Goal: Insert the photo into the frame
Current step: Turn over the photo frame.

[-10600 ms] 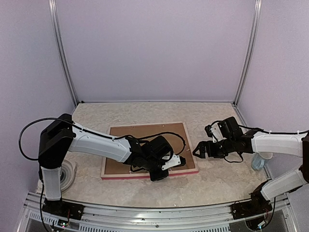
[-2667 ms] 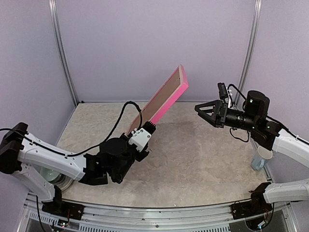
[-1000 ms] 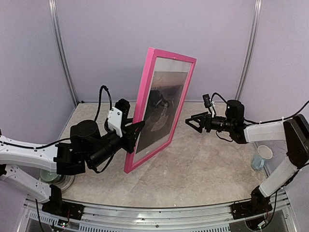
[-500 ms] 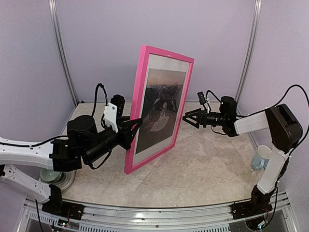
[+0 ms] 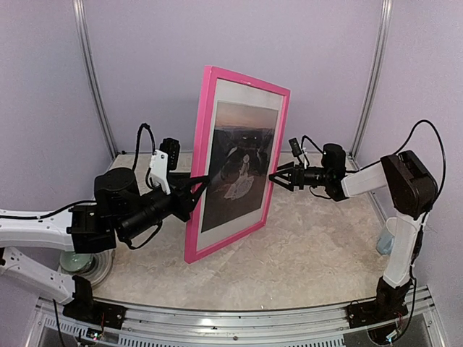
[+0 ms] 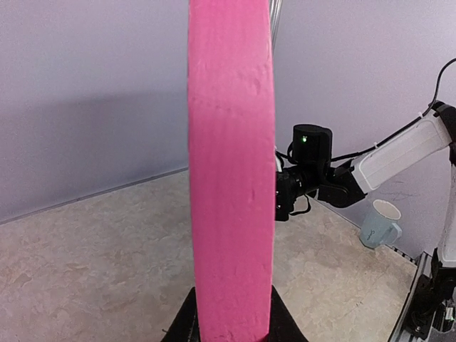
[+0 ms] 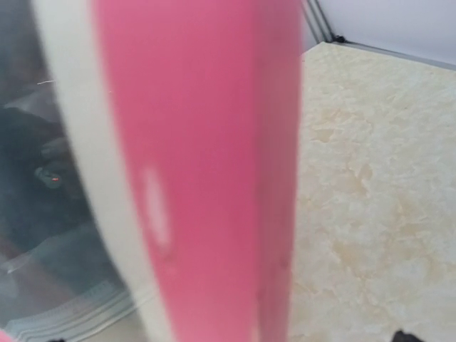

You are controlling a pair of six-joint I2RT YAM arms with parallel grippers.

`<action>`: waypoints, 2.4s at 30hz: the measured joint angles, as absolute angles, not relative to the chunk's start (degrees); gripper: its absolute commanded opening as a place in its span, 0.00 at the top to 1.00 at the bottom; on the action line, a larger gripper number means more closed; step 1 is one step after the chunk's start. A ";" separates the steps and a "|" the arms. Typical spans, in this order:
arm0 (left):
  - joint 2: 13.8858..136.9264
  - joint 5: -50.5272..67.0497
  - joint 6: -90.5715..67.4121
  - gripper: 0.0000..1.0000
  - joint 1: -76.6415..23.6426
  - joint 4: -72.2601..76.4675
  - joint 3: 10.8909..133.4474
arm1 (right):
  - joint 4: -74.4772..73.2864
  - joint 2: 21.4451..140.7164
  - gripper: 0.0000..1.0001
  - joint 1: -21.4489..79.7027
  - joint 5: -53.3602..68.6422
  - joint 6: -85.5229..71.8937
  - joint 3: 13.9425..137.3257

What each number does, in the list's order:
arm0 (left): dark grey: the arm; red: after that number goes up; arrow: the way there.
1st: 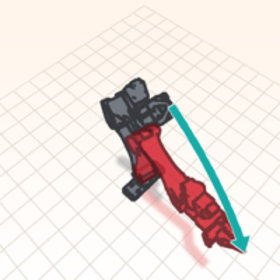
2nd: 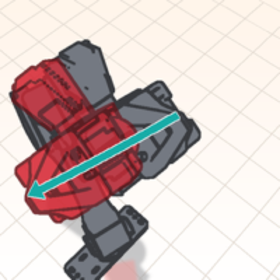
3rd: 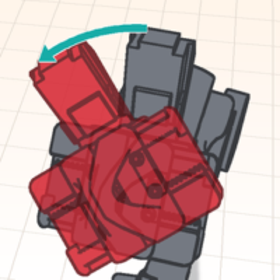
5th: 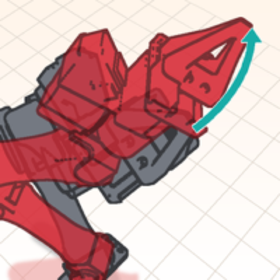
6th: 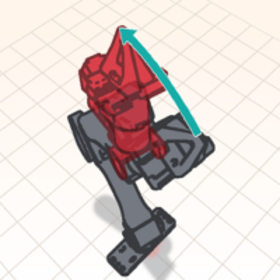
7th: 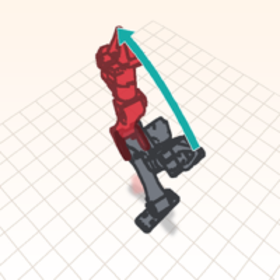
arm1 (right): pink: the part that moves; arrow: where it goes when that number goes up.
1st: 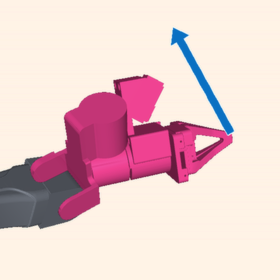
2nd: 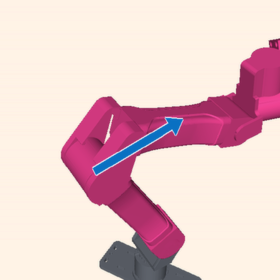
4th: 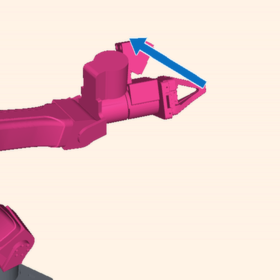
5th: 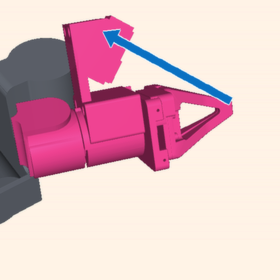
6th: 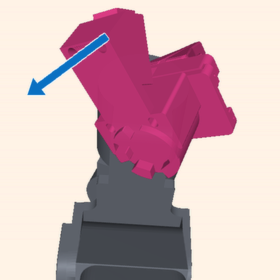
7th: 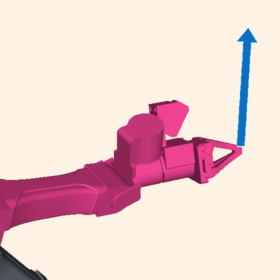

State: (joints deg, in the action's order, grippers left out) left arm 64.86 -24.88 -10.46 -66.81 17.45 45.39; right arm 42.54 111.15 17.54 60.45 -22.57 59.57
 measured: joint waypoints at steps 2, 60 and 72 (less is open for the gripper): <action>64.71 -24.40 -10.90 0.93 -66.54 17.30 45.39 | 43.79 112.44 0.01 17.52 61.84 -23.70 60.38; 63.16 -8.38 -30.79 0.92 -47.53 19.55 43.99 | 60.75 119.13 0.01 17.82 72.73 -56.75 70.00; 63.55 -3.79 -35.53 0.92 -44.93 21.65 41.95 | 38.70 108.81 0.01 17.85 68.36 -44.07 63.22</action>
State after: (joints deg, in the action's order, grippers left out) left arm 63.55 -3.79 -35.53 -44.93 21.65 41.95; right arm 38.70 108.81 17.85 68.36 -44.07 63.22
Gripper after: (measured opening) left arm 0.204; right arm 0.992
